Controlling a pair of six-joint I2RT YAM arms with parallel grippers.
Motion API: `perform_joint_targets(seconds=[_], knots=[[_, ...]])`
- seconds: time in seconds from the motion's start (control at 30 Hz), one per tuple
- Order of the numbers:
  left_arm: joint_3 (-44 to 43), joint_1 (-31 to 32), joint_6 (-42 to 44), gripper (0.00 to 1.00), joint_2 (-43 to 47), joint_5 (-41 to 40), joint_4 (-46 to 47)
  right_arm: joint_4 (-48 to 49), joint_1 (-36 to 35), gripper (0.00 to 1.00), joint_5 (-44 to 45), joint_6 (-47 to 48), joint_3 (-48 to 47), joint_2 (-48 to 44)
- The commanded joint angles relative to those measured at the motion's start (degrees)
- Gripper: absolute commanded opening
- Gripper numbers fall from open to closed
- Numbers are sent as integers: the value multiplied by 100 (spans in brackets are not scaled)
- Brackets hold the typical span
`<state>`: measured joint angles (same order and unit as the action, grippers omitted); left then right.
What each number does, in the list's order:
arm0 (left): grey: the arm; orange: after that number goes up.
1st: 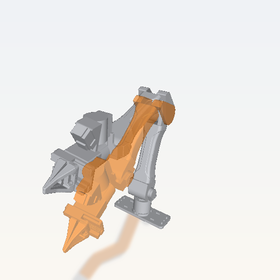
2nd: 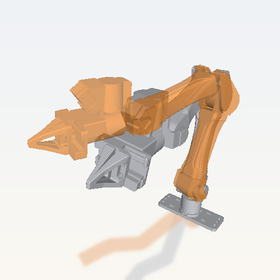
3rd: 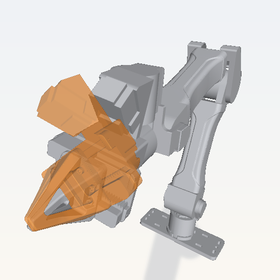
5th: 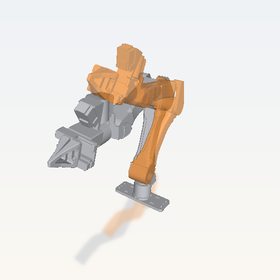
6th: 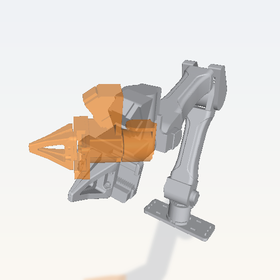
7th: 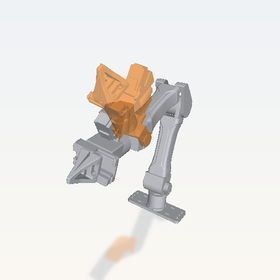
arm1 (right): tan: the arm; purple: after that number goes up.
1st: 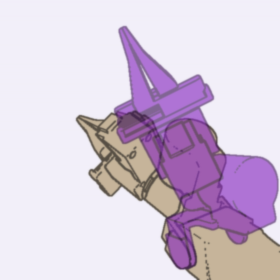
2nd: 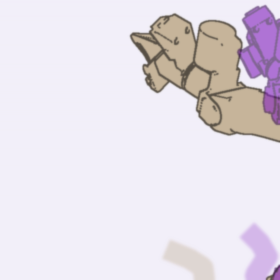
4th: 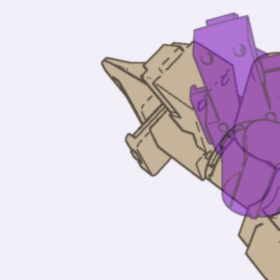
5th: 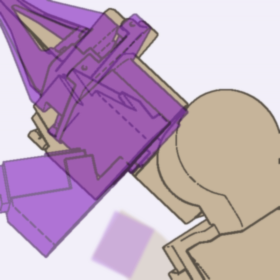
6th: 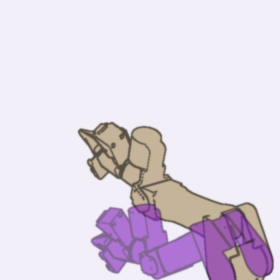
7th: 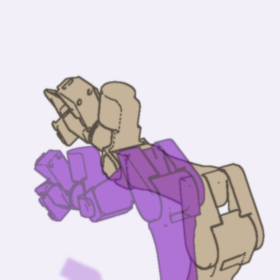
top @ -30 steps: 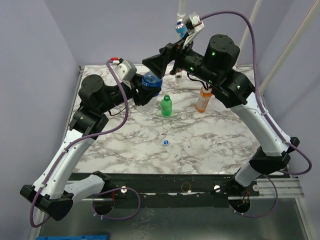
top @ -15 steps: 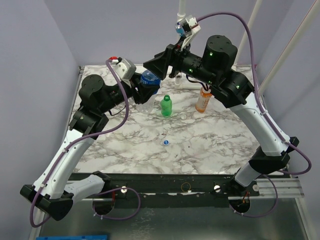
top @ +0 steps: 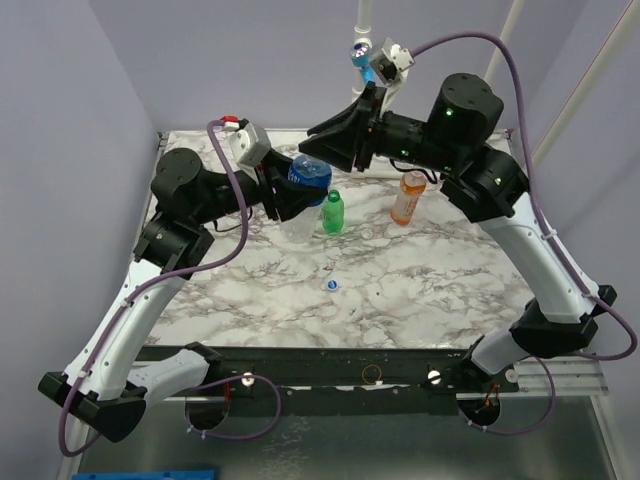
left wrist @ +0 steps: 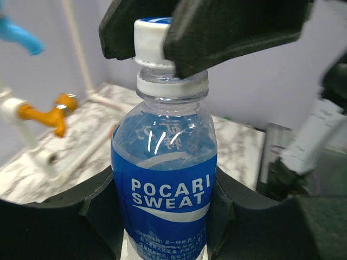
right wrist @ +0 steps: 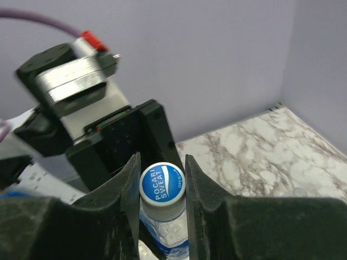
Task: Unscrew the bottle caps
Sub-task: Unscrew the bottle cap from the plastic bottle.
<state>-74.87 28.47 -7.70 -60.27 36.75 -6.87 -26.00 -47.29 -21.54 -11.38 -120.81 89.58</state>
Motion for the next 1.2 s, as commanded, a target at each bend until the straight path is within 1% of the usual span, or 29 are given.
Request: perform_joint_targets(seconds=[0.0, 0.03, 0.1, 0.13, 0.2, 0.27, 0.3, 0.33, 0.37, 0.4, 0.43, 0.47, 0.5, 0.53, 0.6, 0.67, 0.7, 0.77, 0.87, 0.9, 0.97, 1.07, 1.17], knots=[[-381, 29, -1000, 0, 4, 2867, -95, 974, 56, 1, -2763, 228, 250, -502], [-449, 27, -1239, 0, -18, 3263, -104, 1090, 82, 1, -3238, 128, 274, -524], [-534, 27, -1495, 0, -20, 3651, -100, 1304, 159, 0, -3965, -50, 316, -532], [-546, 27, -1524, 0, 3, 3729, -95, 1473, 190, 1, -4283, -149, 379, -559], [-552, 27, -1536, 0, 39, 3852, -99, 2026, 270, 1, -4628, -406, 718, -714], [-531, 28, -1545, 0, 44, 3897, -105, 2311, 344, 0, -4639, -578, 907, -818], [-508, 27, -1514, 0, 57, 3854, -110, 2291, 358, 0, -4537, -567, 906, -821], [-468, 27, -1410, 0, 80, 3656, -112, 2062, 363, 2, -4266, -442, 834, -800], [-427, 14, -1298, 0, 98, 3457, -121, 1845, 362, 17, -3969, -364, 702, -734], [-394, 2, -1159, 0, 118, 3201, -136, 1517, 361, 41, -3487, -281, 562, -660], [-355, -7, -1052, 0, 125, 2978, -139, 1245, 362, 62, -2968, -225, 397, -554], [-325, -8, -919, 0, 129, 2689, -142, 990, 361, 76, -2361, -158, 268, -463], [-303, -8, -794, 0, 132, 2435, -152, 830, 366, 95, -1814, -126, 208, -421], [-275, -9, -597, 0, 131, 2121, -168, 752, 368, 100, -1242, -121, 189, -409], [-231, -8, -256, 0, 134, 1471, -208, 765, 364, 100, -498, -129, 244, -444], [-206, -9, 95, 0, 123, 775, -258, 820, 361, 100, -98, -277, 270, -468], [-183, -8, 284, 0, 117, 376, -271, 662, 362, 100, 83, -377, 146, -383], [-158, 1, 517, 0, 80, -421, -271, 25, 337, 100, 479, -457, -448, -43], [-168, 10, 743, 0, 8, -1335, -271, -624, 106, 100, 1182, -280, -948, 361], [-173, 18, 928, 0, -10, -1472, -275, -674, 10, 100, 1431, -215, -963, 420], [-170, 27, 997, 0, -28, -1612, -275, -661, -123, 100, 1734, -109, -933, 482], [-180, 40, 956, 0, -26, -1570, -272, -620, -230, 100, 1986, 14, -918, 549], [-185, 36, 924, 0, -36, -1538, -278, -483, -255, 94, 1949, 67, -782, 479]])
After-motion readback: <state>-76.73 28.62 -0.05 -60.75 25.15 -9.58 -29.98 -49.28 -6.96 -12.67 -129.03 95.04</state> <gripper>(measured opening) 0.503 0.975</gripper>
